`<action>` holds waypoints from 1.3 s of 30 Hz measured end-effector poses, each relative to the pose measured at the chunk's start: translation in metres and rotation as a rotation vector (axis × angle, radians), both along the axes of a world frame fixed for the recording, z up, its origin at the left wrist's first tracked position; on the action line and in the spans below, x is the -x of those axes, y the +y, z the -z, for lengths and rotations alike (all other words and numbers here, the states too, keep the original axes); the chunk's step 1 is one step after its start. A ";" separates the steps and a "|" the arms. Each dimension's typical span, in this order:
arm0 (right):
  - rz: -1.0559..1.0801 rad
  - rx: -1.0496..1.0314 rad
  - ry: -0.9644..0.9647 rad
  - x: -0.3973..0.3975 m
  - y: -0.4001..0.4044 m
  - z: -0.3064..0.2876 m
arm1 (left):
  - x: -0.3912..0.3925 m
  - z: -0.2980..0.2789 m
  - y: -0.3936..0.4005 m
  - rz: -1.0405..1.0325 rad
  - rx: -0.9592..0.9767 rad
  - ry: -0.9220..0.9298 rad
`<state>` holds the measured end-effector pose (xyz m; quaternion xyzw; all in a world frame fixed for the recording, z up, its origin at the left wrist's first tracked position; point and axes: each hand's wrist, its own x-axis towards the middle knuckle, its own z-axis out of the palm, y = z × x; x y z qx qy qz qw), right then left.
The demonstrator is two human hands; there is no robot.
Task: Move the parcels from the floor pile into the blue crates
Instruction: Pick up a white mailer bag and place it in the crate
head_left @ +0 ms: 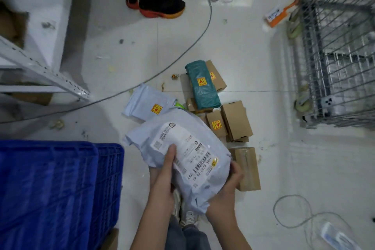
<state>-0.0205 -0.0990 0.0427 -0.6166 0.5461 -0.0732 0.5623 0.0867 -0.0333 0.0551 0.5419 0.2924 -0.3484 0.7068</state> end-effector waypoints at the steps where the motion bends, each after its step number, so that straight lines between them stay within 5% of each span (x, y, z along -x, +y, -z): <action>1: -0.090 0.054 -0.004 0.004 0.002 -0.017 | 0.002 -0.012 0.005 -0.004 -0.014 -0.011; 5: -0.384 0.213 -0.194 0.025 -0.022 -0.104 | -0.013 -0.079 0.028 0.016 0.068 -0.052; 9: -0.216 -0.124 -0.304 0.011 -0.053 -0.172 | -0.014 -0.147 0.048 0.121 0.166 -0.040; 14: -0.613 -0.263 -0.150 -0.006 -0.053 -0.233 | 0.017 -0.213 0.067 0.211 0.273 -0.088; 17: -0.662 -0.400 -0.140 -0.003 -0.035 -0.259 | 0.032 -0.247 0.083 0.179 0.201 -0.176; 25: -0.747 -0.495 -0.315 0.011 0.056 -0.297 | 0.075 -0.300 0.185 0.048 0.096 -0.254; 39: -1.143 -0.525 -0.203 0.035 0.285 -0.296 | 0.209 -0.305 0.415 -0.471 -0.071 -0.205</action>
